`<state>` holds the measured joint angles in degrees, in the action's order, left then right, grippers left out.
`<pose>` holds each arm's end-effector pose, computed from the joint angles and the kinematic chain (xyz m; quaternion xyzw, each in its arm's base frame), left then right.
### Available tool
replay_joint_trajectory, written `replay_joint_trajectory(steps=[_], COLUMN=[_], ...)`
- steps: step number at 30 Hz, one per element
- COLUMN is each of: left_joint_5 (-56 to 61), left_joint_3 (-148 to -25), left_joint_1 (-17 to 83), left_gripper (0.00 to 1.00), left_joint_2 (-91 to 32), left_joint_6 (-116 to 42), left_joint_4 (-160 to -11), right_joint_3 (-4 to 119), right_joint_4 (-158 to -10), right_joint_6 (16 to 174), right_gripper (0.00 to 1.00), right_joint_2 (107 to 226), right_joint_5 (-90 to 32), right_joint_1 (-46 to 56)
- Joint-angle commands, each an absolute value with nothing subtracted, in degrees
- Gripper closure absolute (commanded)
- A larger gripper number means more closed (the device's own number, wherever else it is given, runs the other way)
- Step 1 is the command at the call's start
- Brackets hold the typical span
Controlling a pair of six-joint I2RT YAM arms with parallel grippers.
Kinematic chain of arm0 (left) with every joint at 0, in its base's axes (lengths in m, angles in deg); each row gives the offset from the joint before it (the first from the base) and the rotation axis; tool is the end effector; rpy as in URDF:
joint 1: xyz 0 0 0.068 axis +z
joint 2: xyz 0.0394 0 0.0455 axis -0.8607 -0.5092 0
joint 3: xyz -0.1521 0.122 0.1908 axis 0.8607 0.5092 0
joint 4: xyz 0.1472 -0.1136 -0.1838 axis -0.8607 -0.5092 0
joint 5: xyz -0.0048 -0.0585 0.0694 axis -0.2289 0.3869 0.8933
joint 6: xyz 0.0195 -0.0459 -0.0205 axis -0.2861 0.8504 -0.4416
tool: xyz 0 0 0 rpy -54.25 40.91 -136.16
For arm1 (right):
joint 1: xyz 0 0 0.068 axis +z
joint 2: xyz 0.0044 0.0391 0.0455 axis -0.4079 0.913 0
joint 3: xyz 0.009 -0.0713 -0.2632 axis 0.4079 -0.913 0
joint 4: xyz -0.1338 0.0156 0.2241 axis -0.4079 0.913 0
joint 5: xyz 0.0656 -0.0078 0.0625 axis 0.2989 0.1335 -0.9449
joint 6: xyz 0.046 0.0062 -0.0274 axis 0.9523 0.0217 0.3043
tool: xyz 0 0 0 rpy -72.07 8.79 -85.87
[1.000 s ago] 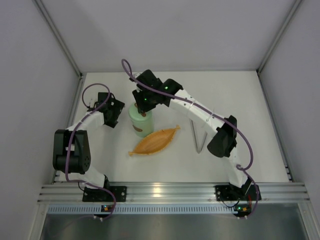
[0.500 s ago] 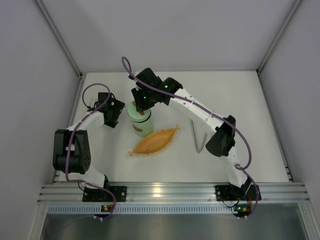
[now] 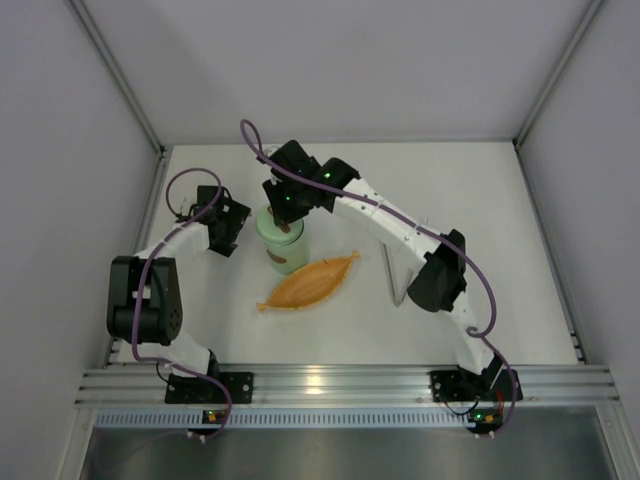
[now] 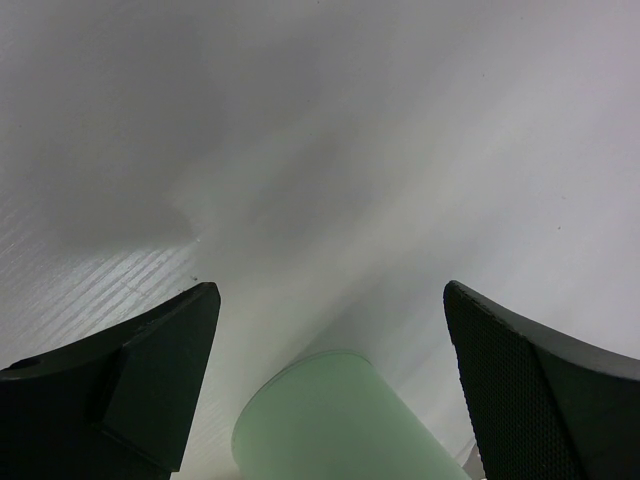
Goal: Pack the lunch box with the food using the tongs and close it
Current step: Close the box lid on the packing box.
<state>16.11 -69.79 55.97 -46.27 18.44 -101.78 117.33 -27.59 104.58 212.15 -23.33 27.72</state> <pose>0.3311 -0.0164 0.1919 -0.5095 0.7939 -0.1535 0.2942 0.2984 0.3810 0.3402 -0.2879 0.8884 0.2121 0.2879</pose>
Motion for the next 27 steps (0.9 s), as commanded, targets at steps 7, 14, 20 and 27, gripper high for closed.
replay_joint_trajectory(steps=[7,14,20,27], left_joint_5=[16.04,15.95,15.86,15.77], left_joint_3=[-69.37,-69.28,-69.19,-69.19], left_joint_1=[55.88,55.88,55.88,55.88], left_gripper=[0.02,0.02,0.02,0.02], left_joint_2=[-46.88,-46.97,-47.05,-46.88], left_joint_6=[18.39,18.48,18.56,18.74], left_joint_4=[-99.13,-99.13,-99.04,-99.21], right_joint_3=[115.59,117.0,116.82,118.22], right_joint_4=[-26.1,-24.08,-22.84,-23.55], right_joint_6=[103.78,103.34,103.43,103.61], right_gripper=[0.86,0.86,0.86,0.85], right_joint_2=[208.7,207.82,207.91,205.8], right_joint_5=[-18.12,-16.98,-16.45,-16.1], right_joint_1=[26.9,26.9,26.82,26.9])
